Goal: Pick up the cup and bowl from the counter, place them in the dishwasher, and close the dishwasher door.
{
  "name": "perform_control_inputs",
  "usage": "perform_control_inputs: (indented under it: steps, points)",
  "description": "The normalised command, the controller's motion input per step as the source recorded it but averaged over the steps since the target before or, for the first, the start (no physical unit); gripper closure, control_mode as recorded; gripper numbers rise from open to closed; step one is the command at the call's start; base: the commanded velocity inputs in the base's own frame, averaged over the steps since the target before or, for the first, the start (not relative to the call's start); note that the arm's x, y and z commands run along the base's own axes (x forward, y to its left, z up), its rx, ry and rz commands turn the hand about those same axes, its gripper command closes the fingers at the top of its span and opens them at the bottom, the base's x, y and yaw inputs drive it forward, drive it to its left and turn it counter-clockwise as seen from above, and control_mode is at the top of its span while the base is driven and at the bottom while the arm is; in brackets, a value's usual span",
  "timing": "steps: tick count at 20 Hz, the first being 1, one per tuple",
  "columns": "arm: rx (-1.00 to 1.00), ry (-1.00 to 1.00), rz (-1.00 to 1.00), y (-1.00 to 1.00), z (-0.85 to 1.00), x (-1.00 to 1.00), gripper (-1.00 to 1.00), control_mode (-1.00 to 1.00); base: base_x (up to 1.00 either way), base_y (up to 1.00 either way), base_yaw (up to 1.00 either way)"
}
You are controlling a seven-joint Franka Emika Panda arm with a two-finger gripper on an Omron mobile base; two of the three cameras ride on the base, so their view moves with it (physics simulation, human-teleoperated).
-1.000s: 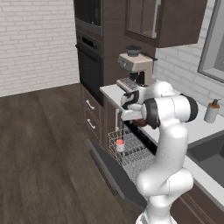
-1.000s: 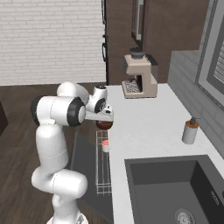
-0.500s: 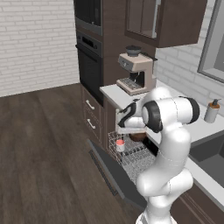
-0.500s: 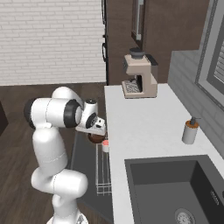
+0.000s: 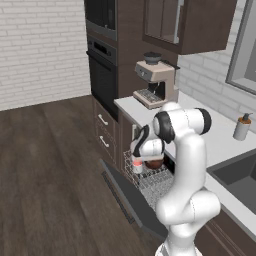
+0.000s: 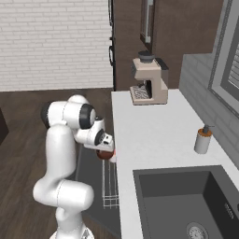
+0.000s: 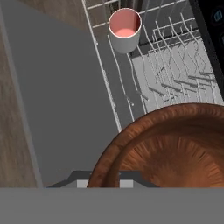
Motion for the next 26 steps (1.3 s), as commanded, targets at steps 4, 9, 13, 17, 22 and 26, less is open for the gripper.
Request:
perform_control_inputs:
  steps: [4, 9, 13, 17, 22, 26]
  points:
    - [-0.05, 0.00, -0.25, 0.01, -0.42, 0.18, 1.00, -1.00, 0.00, 0.00, 0.00]
    - [0.00, 0.04, -0.23, 0.00, -0.51, 0.23, 1.00, -1.00, 0.00, 0.00, 0.00]
    - [0.00, 0.06, -0.05, -0.18, -0.49, 0.39, 1.00, -1.00, 0.00, 0.00, 0.00]
    - [-0.05, 0.01, 0.00, -0.35, -0.71, 0.35, 1.00, -1.00, 0.00, 0.00, 0.00]
    - [-0.04, 0.01, -0.01, -0.24, -0.58, 0.19, 1.00, -1.00, 0.00, 0.00, 0.00]
    - [-0.06, 0.03, -0.01, -0.03, -0.68, 0.22, 1.00, -1.00, 0.00, 0.00, 0.00]
